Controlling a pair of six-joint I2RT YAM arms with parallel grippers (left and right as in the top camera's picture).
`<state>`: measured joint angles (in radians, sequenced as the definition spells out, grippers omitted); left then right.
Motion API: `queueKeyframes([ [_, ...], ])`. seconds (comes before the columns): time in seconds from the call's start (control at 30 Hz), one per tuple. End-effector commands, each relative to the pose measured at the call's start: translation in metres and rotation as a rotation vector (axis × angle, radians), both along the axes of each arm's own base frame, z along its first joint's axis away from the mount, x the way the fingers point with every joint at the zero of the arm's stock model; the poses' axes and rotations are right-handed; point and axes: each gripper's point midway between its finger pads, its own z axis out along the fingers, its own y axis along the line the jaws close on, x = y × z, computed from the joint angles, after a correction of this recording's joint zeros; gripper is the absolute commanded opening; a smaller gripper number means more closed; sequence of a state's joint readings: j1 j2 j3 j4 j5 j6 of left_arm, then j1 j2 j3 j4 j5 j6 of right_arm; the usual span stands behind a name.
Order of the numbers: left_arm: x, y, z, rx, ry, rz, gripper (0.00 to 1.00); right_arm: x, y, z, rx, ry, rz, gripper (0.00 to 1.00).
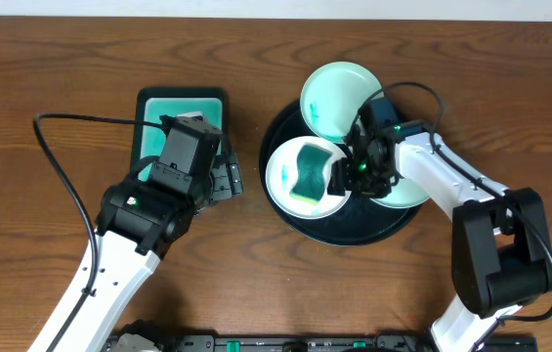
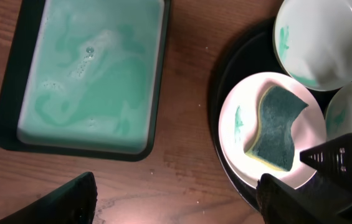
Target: Clean dirty plates on tray and stack at the side
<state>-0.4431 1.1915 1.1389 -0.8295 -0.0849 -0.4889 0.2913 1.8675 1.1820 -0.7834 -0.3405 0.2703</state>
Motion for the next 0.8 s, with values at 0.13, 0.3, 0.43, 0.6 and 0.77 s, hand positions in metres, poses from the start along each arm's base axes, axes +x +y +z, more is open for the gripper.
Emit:
queueKeyframes([
  [0.13,0.001,0.002,-0.002,0.017,0.001,-0.007,0.82,0.017,-0.012,-0.009,-0.094,-0.085,0.029,0.64],
  [0.3,0.001,0.002,-0.002,0.017,0.001,-0.006,0.82,0.025,-0.013,-0.014,-0.107,-0.111,0.025,0.64],
  [0.43,0.001,0.002,-0.002,0.017,0.001,-0.006,0.95,0.031,-0.012,-0.013,-0.100,-0.134,0.023,0.63],
  [0.6,0.003,0.001,0.000,0.009,-0.008,-0.006,0.95,0.037,-0.010,-0.012,-0.092,-0.160,0.021,0.46],
  [0.77,0.000,-0.010,-0.002,-0.063,0.019,-0.006,0.93,0.041,-0.011,-0.012,-0.100,-0.180,0.018,0.30],
])
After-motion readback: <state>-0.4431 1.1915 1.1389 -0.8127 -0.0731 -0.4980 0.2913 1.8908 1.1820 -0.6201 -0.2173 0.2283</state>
